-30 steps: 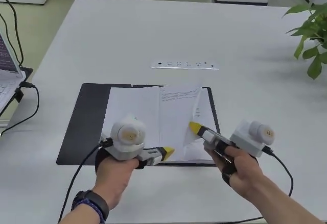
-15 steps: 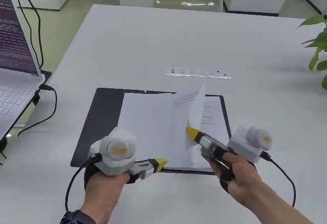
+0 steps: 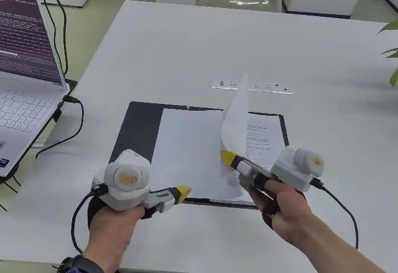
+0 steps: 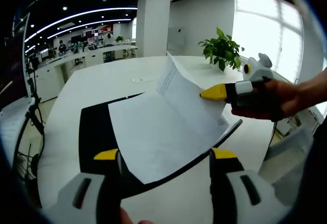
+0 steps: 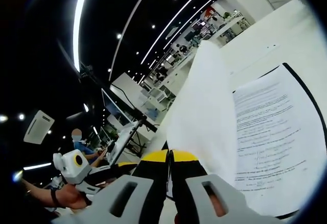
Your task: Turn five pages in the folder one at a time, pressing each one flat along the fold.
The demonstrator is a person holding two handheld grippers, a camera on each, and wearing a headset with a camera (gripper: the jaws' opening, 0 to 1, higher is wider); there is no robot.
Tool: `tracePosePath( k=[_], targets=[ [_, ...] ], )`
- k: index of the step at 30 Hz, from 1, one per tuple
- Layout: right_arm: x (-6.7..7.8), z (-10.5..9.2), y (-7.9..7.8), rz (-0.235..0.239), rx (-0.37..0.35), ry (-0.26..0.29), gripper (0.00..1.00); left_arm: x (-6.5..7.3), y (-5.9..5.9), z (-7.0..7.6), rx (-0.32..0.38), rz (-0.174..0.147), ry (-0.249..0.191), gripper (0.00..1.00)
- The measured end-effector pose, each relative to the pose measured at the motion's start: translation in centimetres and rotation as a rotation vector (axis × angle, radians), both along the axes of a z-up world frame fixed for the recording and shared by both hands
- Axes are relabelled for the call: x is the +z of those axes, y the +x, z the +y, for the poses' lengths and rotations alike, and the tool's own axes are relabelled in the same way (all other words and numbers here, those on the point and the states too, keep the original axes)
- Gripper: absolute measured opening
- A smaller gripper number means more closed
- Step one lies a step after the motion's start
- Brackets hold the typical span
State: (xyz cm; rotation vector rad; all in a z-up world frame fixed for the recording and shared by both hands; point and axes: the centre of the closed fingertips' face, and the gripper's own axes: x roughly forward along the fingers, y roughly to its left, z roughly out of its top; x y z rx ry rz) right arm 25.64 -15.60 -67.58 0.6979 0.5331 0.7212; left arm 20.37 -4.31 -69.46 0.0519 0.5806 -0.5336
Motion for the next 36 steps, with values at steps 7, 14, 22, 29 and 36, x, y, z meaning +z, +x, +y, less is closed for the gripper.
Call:
tracePosePath(
  k=[7, 14, 22, 29, 36],
  targets=[
    [0.0, 2.2, -0.3, 0.003, 0.035, 0.0, 0.0, 0.2, 0.2, 2.6, 0.02, -0.013, 0.013, 0.71],
    [-0.4, 4.1, -0.4, 0.011, 0.066, -0.002, 0.0, 0.3, 0.1, 4.8, 0.049, -0.019, 0.012, 0.71],
    [-0.9, 6.6, -0.8, 0.025, 0.106, -0.003, 0.0, 0.4, -0.3, 6.2, 0.069, -0.019, 0.004, 0.72],
    [-1.9, 8.7, -1.0, 0.05, 0.142, 0.002, 0.0, 0.5, -0.9, 6.6, 0.061, -0.021, 0.006, 0.72],
    [-2.6, 9.8, -1.1, 0.071, 0.155, 0.002, 0.0, 0.3, -1.2, 7.2, 0.071, -0.015, -0.004, 0.72]
  ],
)
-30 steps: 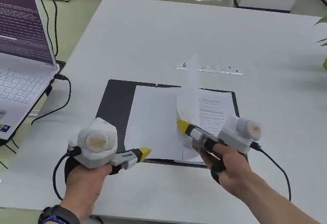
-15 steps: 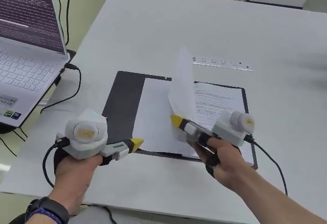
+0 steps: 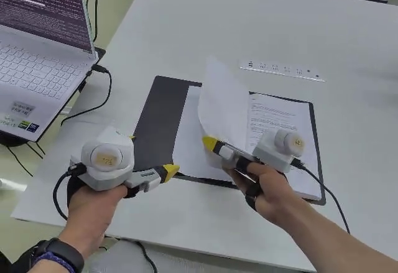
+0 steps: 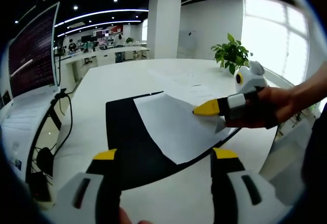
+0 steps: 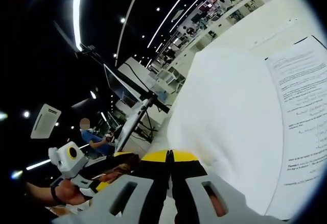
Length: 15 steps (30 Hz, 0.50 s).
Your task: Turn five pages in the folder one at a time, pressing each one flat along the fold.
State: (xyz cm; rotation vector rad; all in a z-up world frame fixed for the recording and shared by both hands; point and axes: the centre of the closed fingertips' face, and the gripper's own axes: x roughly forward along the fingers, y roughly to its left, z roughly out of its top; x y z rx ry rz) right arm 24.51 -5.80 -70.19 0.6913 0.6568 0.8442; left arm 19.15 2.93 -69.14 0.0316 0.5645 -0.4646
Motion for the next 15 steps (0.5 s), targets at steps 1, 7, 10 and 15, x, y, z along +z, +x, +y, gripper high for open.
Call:
tracePosePath(
  k=[1, 7, 10, 15],
  targets=[
    [-0.2, 0.2, 0.0, 0.003, 0.003, 0.0, 0.0, 0.0, 0.0, 0.0, -0.001, 0.001, 0.005, 0.72],
    [-0.9, 1.2, 0.0, 0.023, 0.018, -0.001, 0.0, 0.0, 0.0, 0.0, -0.001, -0.003, -0.003, 0.72],
    [-1.5, 1.7, -0.3, 0.034, 0.028, -0.008, 0.0, 0.0, 0.1, 0.1, 0.0, -0.003, -0.004, 0.72],
    [-2.4, 2.2, 0.0, 0.057, 0.019, -0.004, 0.0, -0.1, 0.1, 0.3, 0.002, -0.001, -0.008, 0.72]
  ],
)
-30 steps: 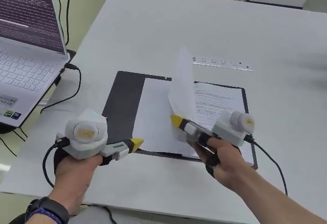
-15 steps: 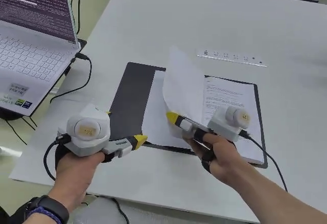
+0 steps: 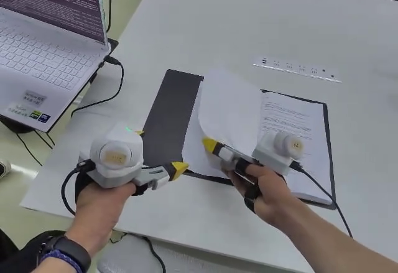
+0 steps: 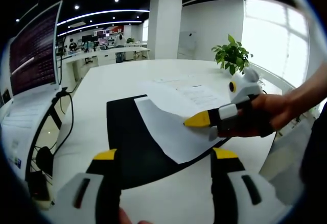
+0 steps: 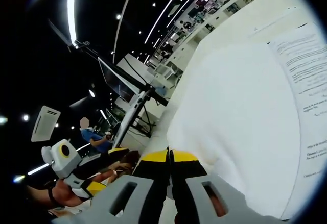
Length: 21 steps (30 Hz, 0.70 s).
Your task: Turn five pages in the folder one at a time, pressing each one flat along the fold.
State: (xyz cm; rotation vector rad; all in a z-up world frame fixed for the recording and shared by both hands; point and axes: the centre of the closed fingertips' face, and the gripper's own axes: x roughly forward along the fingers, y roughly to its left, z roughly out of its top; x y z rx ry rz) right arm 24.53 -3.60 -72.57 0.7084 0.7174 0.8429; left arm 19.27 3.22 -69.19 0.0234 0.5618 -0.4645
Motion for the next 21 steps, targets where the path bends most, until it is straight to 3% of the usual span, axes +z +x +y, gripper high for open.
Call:
tracePosePath(
  k=[13, 21],
  targets=[
    [-2.6, 1.5, 0.4, 0.058, -0.005, -0.017, 0.0, -0.8, 0.0, 0.4, -0.003, 0.025, -0.005, 0.73],
    [-3.9, 2.1, 0.5, 0.09, -0.015, -0.032, 0.0, -0.7, 0.5, 0.2, -0.003, 0.024, -0.009, 0.73]
  ],
)
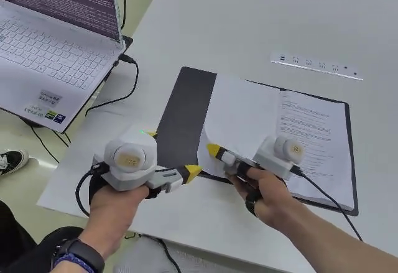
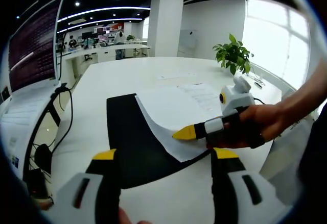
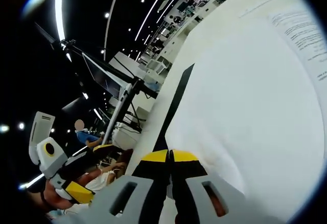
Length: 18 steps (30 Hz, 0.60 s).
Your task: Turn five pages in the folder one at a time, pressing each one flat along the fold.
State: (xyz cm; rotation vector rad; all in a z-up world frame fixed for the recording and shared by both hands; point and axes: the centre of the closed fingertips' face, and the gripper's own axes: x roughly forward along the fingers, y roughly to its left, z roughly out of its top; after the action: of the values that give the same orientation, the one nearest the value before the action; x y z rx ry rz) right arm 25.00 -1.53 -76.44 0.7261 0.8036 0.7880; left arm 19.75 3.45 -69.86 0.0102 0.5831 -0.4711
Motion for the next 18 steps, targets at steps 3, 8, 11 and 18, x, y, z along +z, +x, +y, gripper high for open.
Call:
tracePosePath(
  k=[3, 8, 11, 18],
  targets=[
    [-0.7, 0.0, 0.1, 0.015, -0.004, -0.006, 0.0, 0.0, 0.1, -0.1, -0.006, 0.0, 0.002, 0.73],
    [-1.9, 0.0, 0.0, 0.047, -0.003, -0.017, 0.0, -0.1, 0.1, -0.1, -0.009, 0.005, 0.007, 0.73],
    [-2.7, -0.1, -0.1, 0.071, 0.001, -0.014, 0.01, 0.0, 0.0, 0.0, -0.01, 0.006, 0.01, 0.73],
    [-1.9, 0.7, -0.3, 0.027, 0.06, -0.012, 0.14, -0.4, 0.1, 0.1, -0.01, 0.01, 0.022, 0.74]
  ],
)
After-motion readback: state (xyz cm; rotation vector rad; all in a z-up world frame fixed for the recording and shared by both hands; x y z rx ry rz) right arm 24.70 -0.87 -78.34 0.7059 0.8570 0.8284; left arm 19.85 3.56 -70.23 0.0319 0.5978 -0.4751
